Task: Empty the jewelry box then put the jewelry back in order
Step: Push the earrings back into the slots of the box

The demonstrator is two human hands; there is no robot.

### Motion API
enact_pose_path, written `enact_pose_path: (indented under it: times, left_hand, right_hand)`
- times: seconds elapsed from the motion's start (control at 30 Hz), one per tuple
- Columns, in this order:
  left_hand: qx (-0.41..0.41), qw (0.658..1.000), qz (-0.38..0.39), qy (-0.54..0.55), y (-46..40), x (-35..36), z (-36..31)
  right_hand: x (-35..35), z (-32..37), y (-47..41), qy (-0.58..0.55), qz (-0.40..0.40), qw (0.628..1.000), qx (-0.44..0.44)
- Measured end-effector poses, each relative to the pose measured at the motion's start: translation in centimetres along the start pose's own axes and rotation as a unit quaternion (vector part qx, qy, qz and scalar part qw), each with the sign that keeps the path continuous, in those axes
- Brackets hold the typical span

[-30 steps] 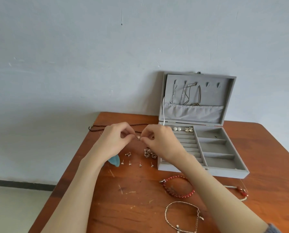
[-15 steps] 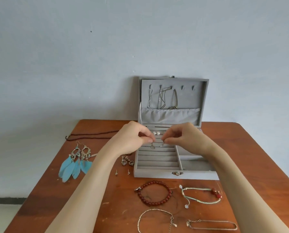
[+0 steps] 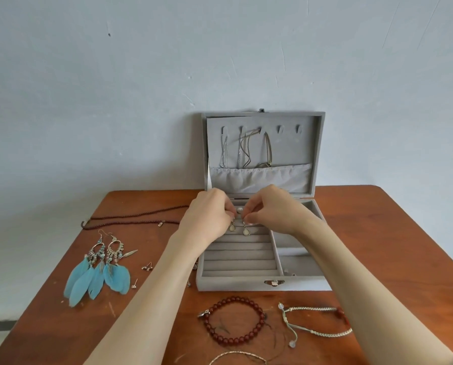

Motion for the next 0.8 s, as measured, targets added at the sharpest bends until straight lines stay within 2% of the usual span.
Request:
enact_pose_path:
  times: [0.33,0.57,0.8]
  left_hand:
    - [0.004,0.999,-0.026,-0.035,-0.16,0.51,-0.17]
    - [0.020,0.997,-0.039,-0.063,-0.39,0.90,0.02]
    - [0.010,0.997,-0.069,-0.036,-0.38,0.86,0.15]
  right_hand:
    - [0.73,-0.29,-0.53,-0.011,-0.050,0.998,0.023]
    - [1.05,0.08,-0.12,0.038,-0.088,0.995,0.029]
    - [0.86,-0.06,-0.05,0.075,-0.110,0.990,0.034]
Point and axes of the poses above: each hand's wrist, its own y-axis away from the middle knuckle, its own x-axis out of the palm, z = x × y, the point moved 5 cm from there along -y, towards the middle knuckle, and after that the axes turned 5 degrees about -y, right-handed, at the moved point
